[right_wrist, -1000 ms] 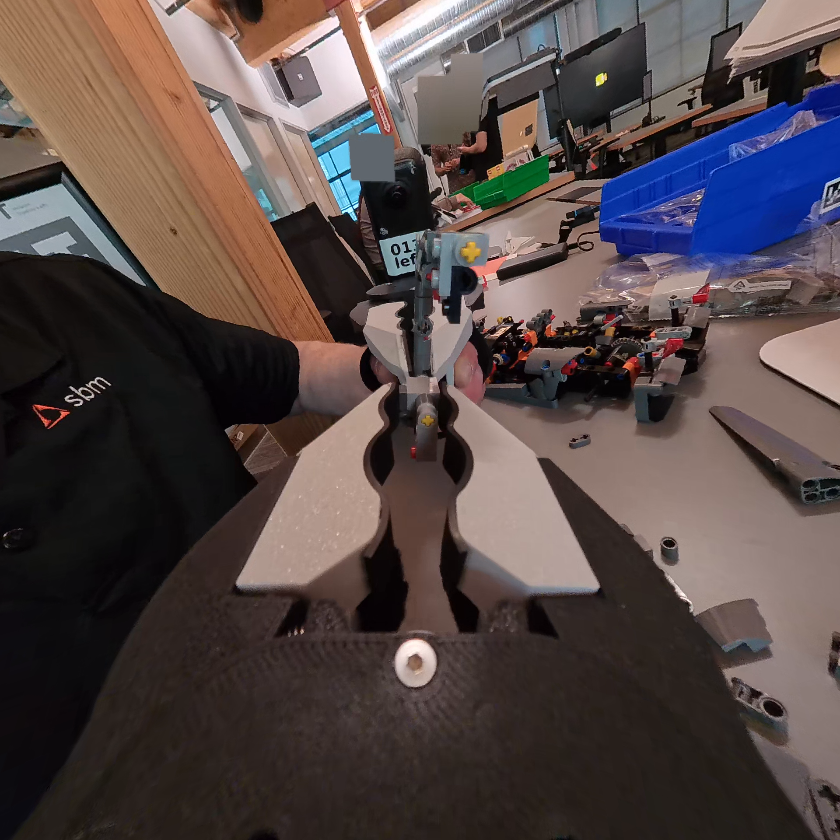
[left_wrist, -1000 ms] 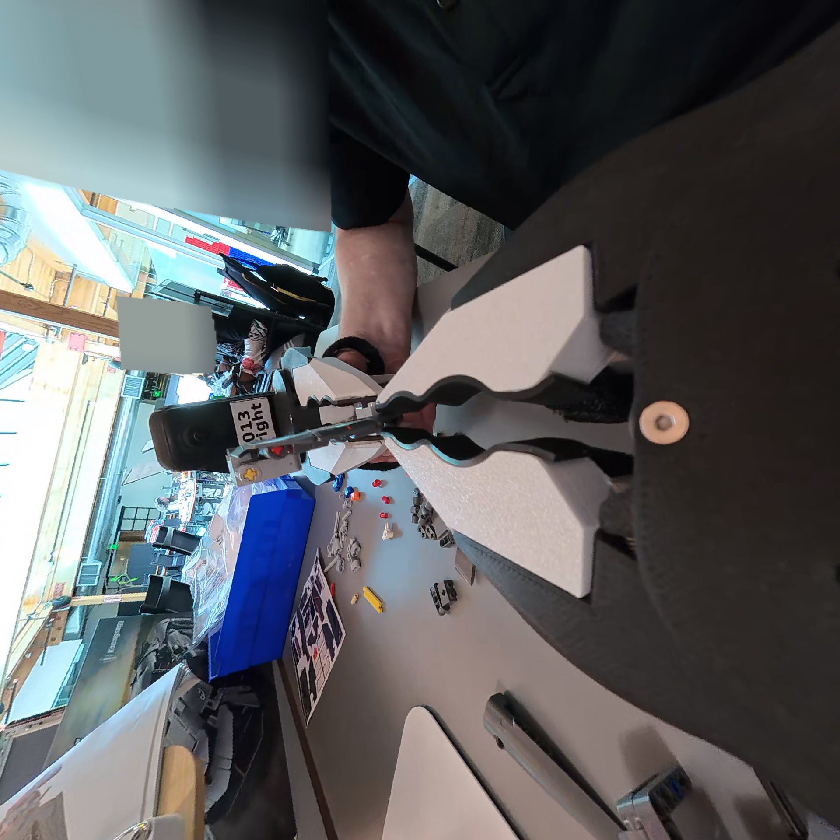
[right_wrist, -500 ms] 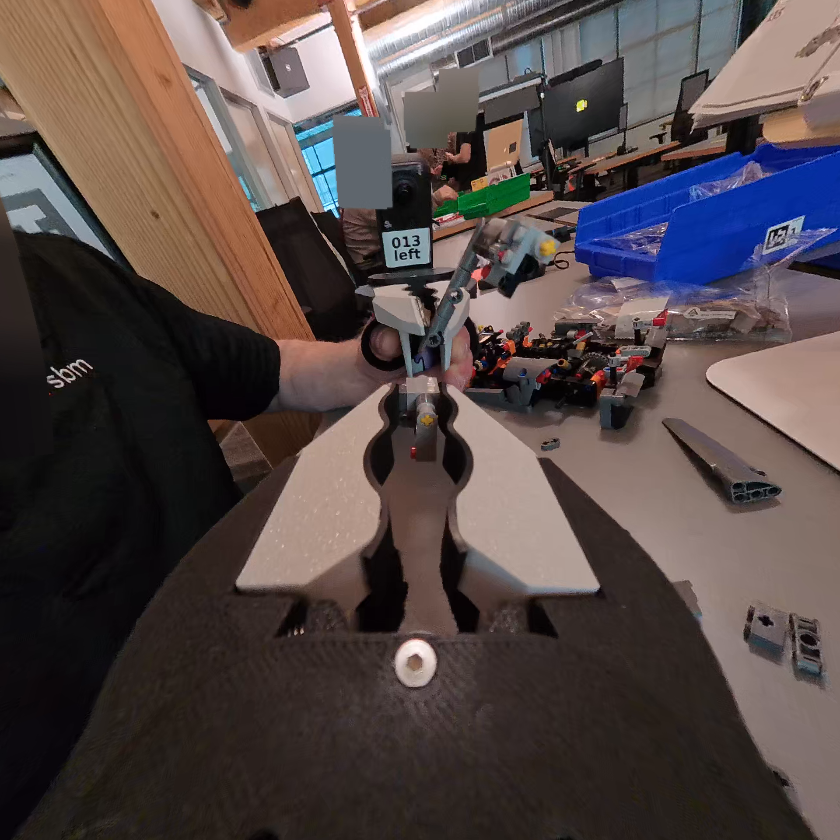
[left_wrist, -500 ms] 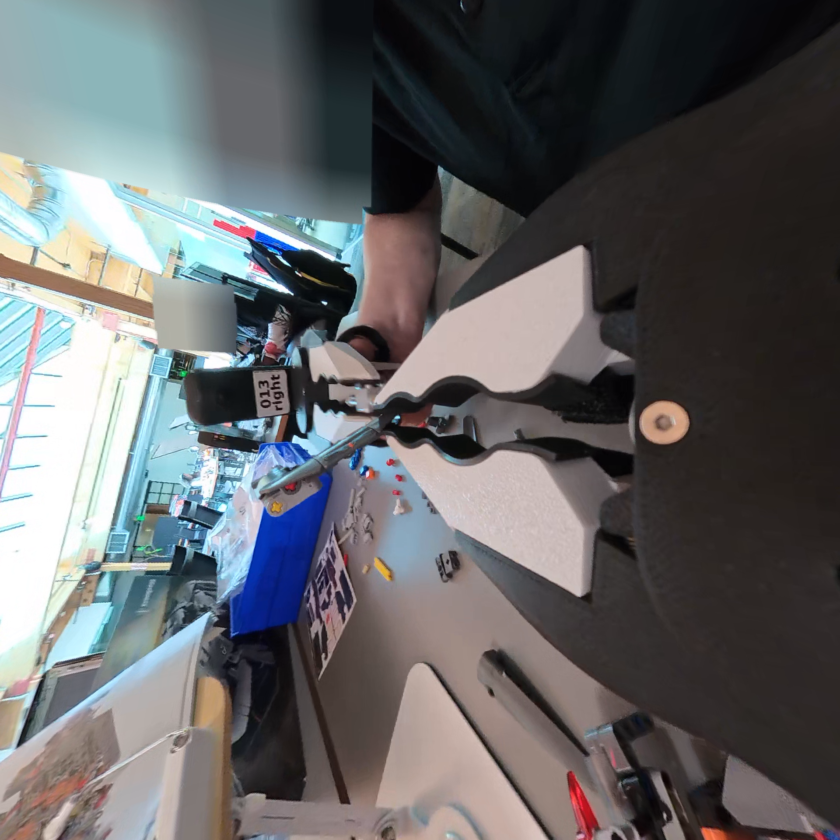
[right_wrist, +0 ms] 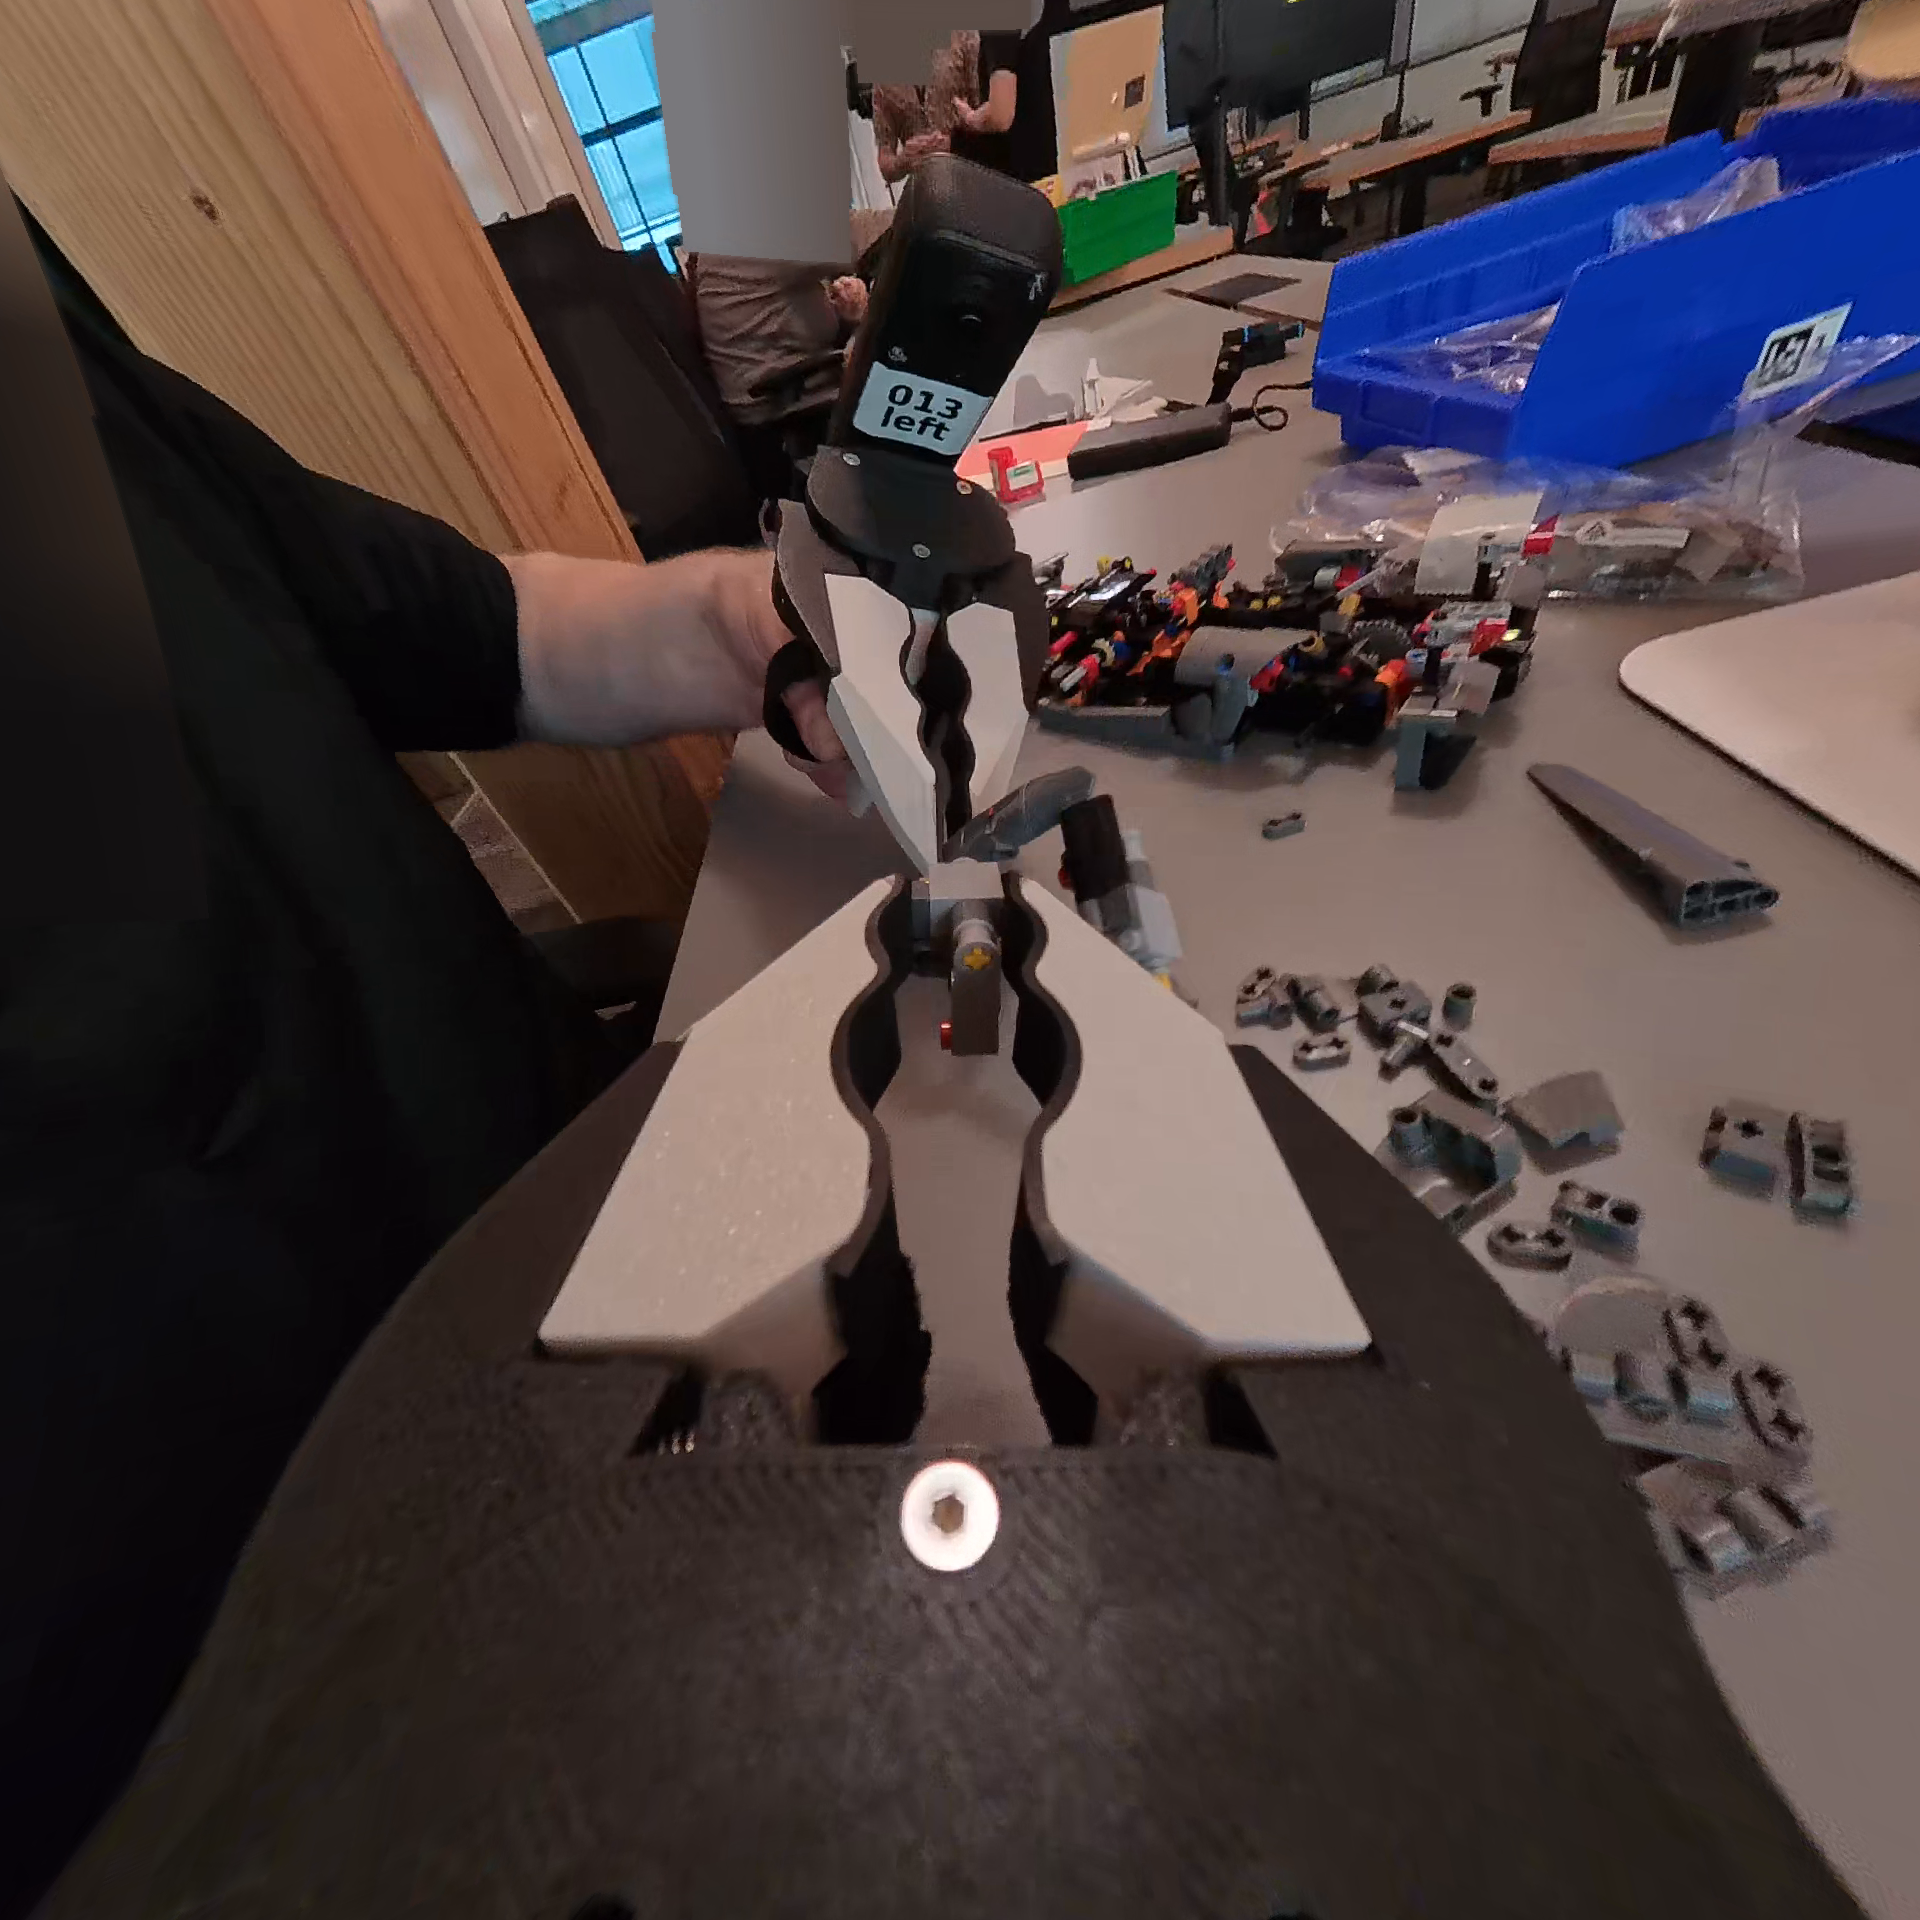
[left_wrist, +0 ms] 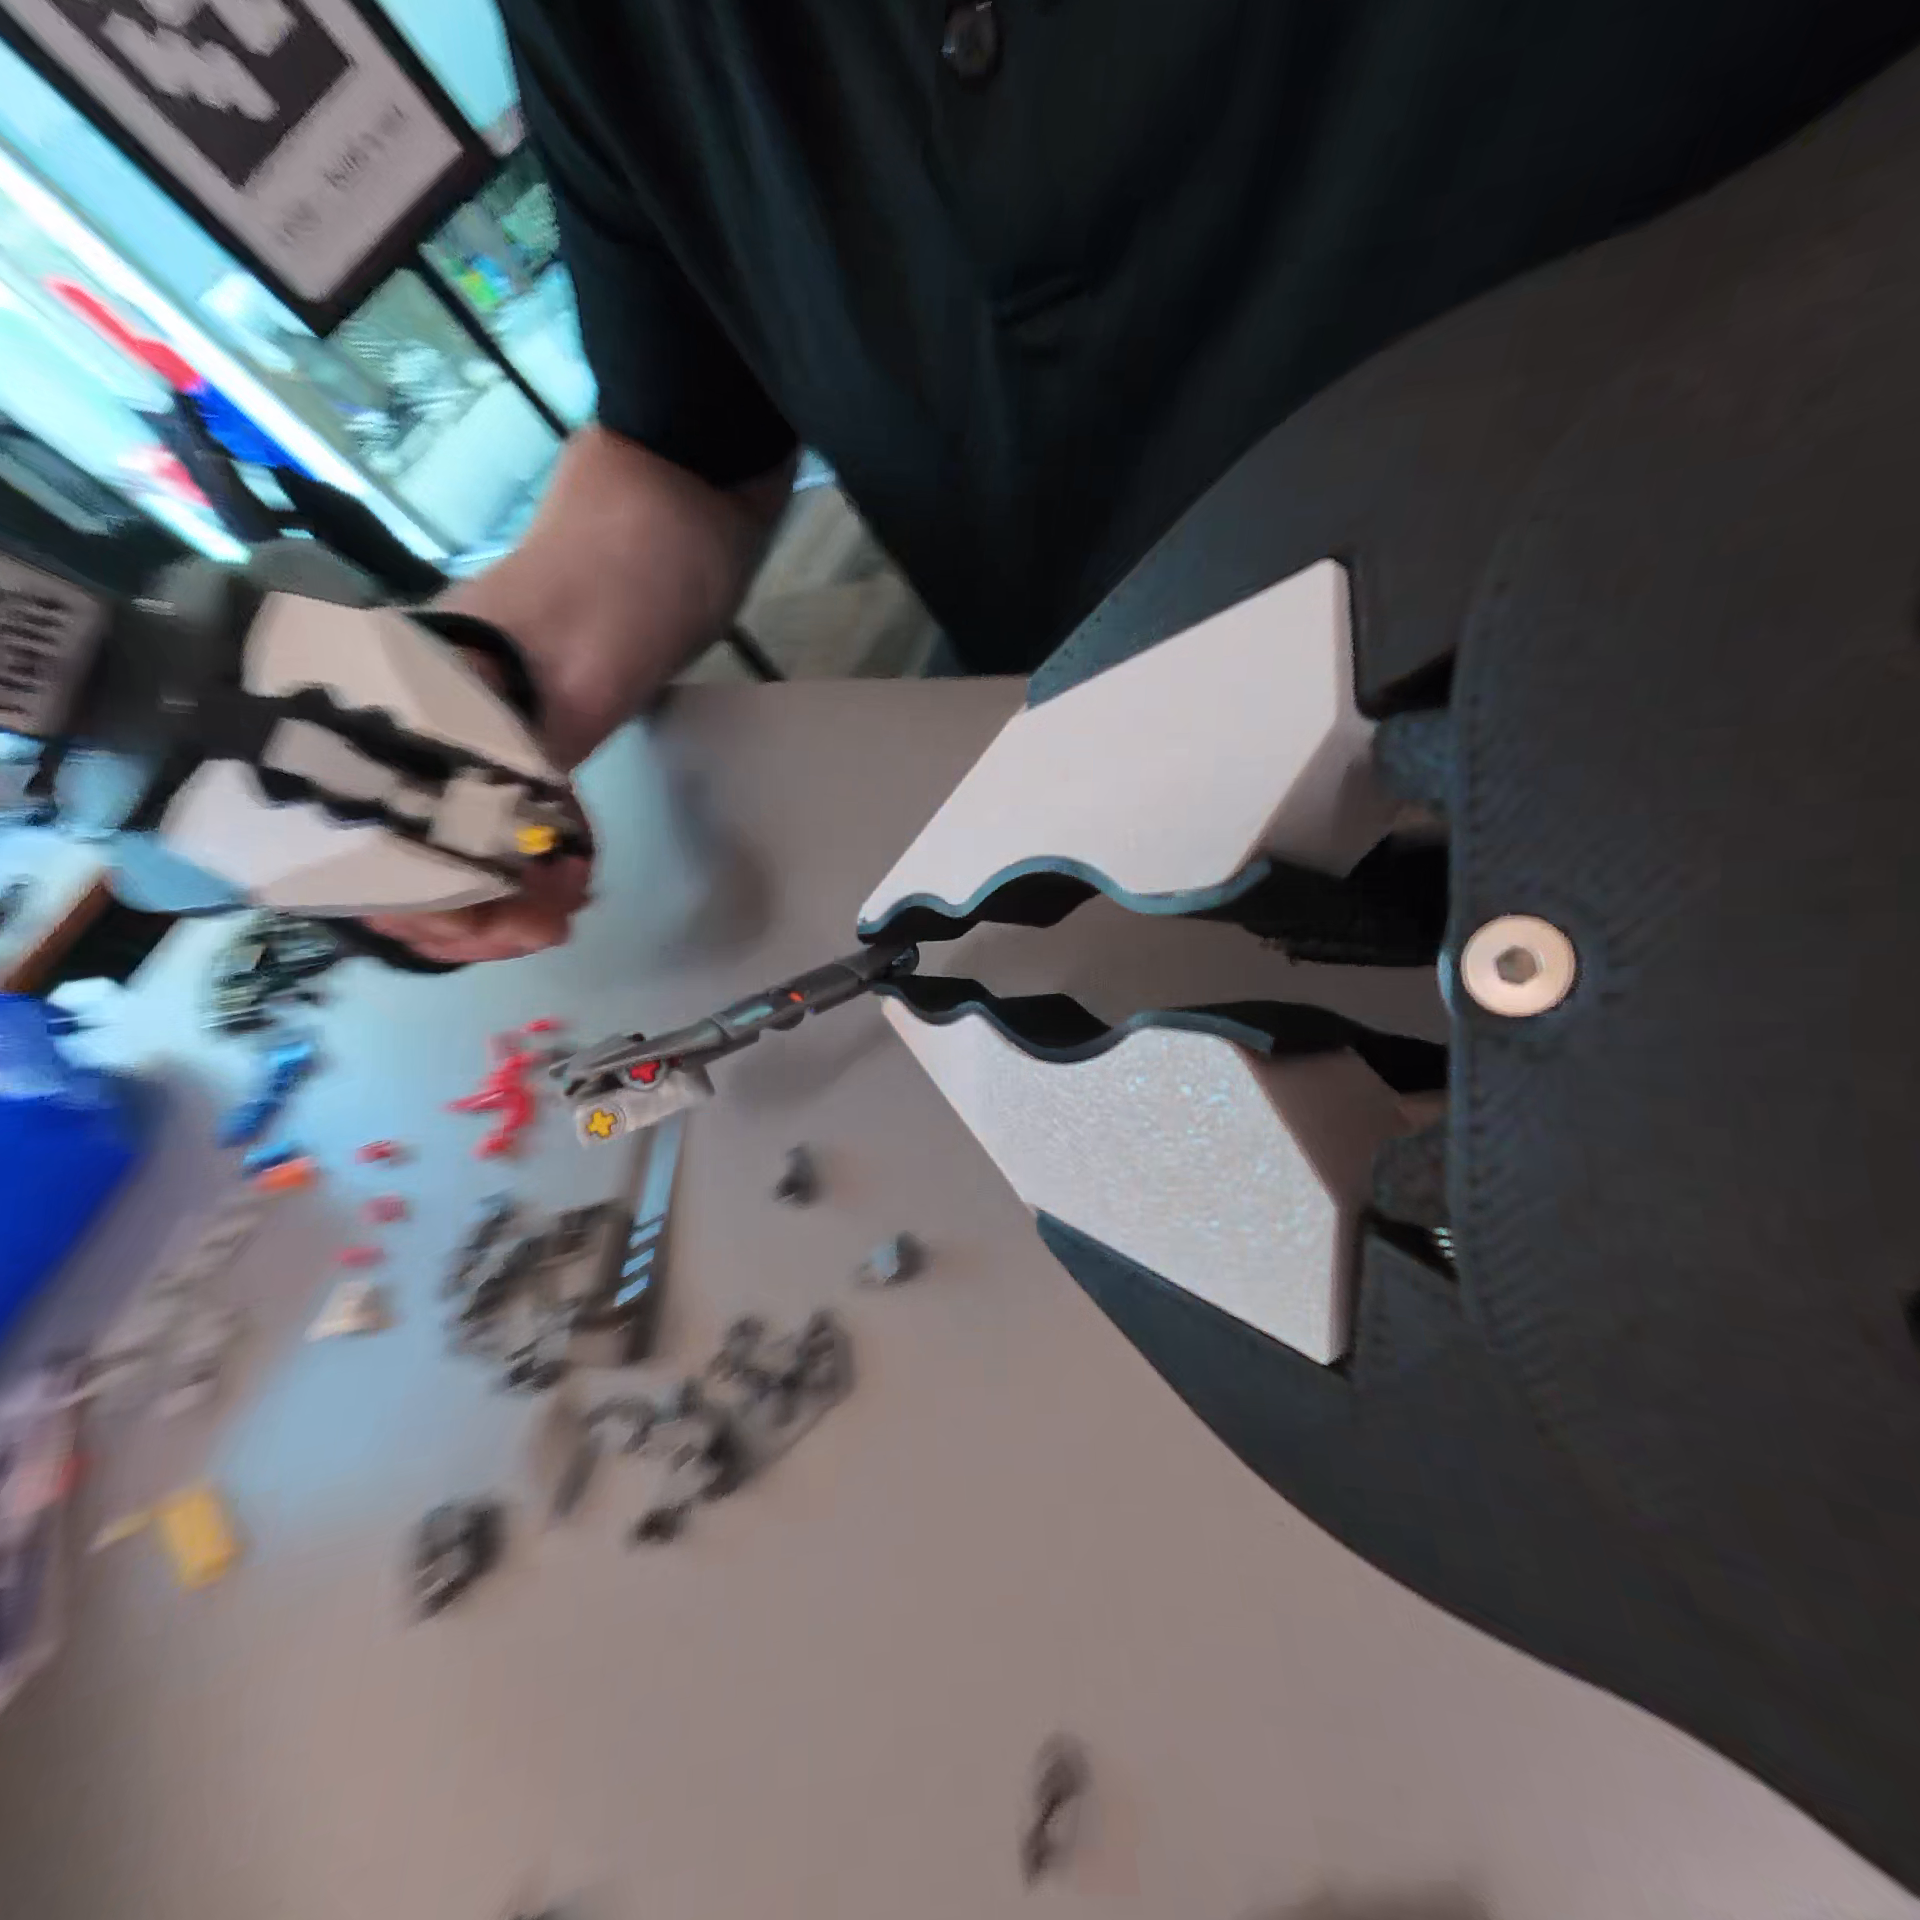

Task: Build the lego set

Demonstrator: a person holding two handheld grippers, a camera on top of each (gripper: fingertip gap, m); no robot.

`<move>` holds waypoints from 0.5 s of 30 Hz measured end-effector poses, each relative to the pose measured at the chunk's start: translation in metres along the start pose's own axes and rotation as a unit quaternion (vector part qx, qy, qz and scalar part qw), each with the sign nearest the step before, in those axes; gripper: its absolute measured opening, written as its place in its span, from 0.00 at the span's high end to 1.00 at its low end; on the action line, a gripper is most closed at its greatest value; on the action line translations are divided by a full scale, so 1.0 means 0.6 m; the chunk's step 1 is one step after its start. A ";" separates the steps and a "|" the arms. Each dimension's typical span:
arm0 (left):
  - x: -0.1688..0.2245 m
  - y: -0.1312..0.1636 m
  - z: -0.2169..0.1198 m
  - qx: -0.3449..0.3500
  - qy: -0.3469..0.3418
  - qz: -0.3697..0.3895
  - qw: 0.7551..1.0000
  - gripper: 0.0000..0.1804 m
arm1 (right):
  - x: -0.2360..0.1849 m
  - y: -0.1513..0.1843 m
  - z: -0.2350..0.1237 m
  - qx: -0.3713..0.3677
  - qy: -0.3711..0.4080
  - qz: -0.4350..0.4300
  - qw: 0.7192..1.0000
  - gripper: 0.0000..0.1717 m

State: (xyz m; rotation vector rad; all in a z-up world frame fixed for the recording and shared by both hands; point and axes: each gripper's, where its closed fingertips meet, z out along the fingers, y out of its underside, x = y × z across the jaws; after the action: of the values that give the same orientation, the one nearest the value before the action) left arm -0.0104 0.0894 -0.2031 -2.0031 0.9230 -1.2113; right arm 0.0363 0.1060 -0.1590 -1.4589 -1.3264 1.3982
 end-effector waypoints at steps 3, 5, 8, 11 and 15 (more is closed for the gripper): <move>0.001 0.030 0.005 -0.026 -0.009 -0.042 0.999 0.98 | -0.006 0.017 -0.003 -0.003 -0.003 0.011 1.000 0.92; -0.005 0.051 0.004 -0.044 -0.014 -0.070 0.996 0.97 | -0.007 0.025 -0.002 -0.008 -0.005 0.015 1.000 0.92; -0.011 0.068 0.001 -0.051 -0.018 -0.107 0.993 0.97 | -0.009 0.032 0.002 -0.018 -0.007 0.013 1.000 0.92; -0.012 0.070 -0.002 -0.044 -0.027 -0.122 0.991 0.97 | -0.009 0.040 0.005 -0.027 -0.010 0.015 0.999 0.92; -0.017 0.071 -0.005 -0.046 -0.050 -0.130 0.989 0.97 | -0.009 0.043 0.007 -0.029 -0.012 0.017 0.999 0.92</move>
State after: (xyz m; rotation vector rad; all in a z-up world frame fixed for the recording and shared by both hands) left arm -0.0271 0.0729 -0.2402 -2.2915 0.6946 -1.2091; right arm 0.0382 0.0944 -0.1832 -1.5142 -1.3732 1.4146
